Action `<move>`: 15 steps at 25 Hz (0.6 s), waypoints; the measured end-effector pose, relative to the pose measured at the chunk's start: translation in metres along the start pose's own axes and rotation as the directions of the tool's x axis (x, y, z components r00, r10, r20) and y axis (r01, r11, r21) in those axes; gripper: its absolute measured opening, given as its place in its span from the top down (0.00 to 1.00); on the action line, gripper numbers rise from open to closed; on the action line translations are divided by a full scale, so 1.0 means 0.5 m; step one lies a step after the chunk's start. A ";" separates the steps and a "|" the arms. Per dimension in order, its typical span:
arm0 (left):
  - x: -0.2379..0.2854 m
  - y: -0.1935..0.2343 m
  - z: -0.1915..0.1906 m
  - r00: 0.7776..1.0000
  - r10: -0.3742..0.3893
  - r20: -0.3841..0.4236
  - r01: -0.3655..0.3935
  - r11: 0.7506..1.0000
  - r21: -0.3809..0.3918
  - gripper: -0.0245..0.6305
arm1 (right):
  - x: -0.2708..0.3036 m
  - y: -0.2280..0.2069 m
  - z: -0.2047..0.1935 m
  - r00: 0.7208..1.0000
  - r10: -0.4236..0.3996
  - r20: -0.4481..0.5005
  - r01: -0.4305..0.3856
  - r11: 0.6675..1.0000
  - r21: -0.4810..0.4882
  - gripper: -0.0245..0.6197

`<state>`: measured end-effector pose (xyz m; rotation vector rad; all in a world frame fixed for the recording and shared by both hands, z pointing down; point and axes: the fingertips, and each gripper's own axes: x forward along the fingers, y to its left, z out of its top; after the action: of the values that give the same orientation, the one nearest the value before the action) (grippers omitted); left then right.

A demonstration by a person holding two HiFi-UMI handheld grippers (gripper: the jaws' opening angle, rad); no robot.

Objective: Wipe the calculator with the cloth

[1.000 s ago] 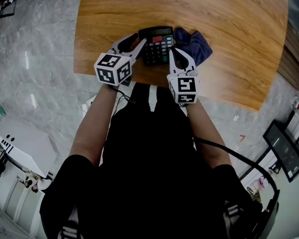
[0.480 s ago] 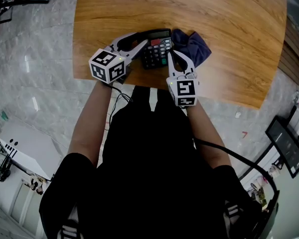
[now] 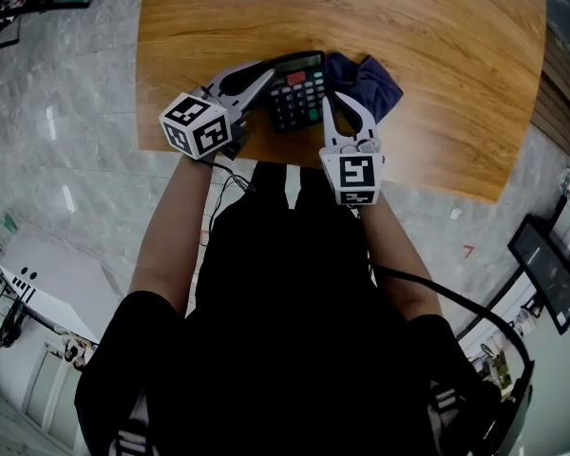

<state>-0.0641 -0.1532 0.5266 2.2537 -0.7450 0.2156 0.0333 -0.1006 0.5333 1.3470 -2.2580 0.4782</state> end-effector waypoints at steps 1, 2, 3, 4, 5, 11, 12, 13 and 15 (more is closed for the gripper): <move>-0.002 0.000 0.001 1.000 -0.003 0.010 0.003 1.000 -0.012 0.86 | -0.009 -0.005 0.016 1.000 -0.018 0.023 0.019 1.000 -0.011 0.94; -0.004 0.001 0.002 1.000 -0.003 0.020 0.003 1.000 -0.024 0.86 | -0.020 -0.014 0.030 0.998 -0.042 0.042 0.042 0.999 -0.012 0.94; -0.006 0.001 0.002 0.999 -0.002 0.032 0.003 0.999 -0.039 0.86 | -0.030 -0.027 0.040 0.996 -0.073 0.055 0.073 0.997 -0.006 0.94; -0.007 0.000 0.003 0.999 -0.001 0.044 0.004 0.999 -0.055 0.86 | -0.041 -0.046 0.045 0.992 -0.112 0.061 0.112 0.994 0.001 0.94; -0.009 -0.001 0.004 0.998 -0.001 0.056 0.005 0.998 -0.069 0.86 | -0.051 -0.068 0.046 0.987 -0.152 0.060 0.152 0.988 0.009 0.93; -0.017 -0.011 0.013 0.996 0.002 0.093 0.008 0.994 -0.105 0.87 | -0.024 -0.149 -0.050 0.961 -0.200 -0.189 0.204 0.979 0.003 0.65; -0.017 -0.014 0.013 0.995 0.000 0.095 0.011 0.994 -0.110 0.87 | -0.014 -0.154 -0.066 0.953 -0.197 -0.231 0.201 0.980 -0.006 0.65; -0.016 -0.019 0.014 0.995 -0.004 0.099 0.015 0.993 -0.116 0.87 | -0.007 -0.158 -0.075 0.948 -0.193 -0.254 0.198 0.980 -0.008 0.65; -0.014 -0.028 0.016 0.993 -0.012 0.115 0.028 0.990 -0.136 0.87 | -0.001 -0.165 -0.077 0.946 -0.190 -0.262 0.199 0.980 0.008 0.65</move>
<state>-0.0625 -0.1479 0.5099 2.1546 -0.7726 0.0246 0.1146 -0.1185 0.5698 1.4171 -1.8912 0.5899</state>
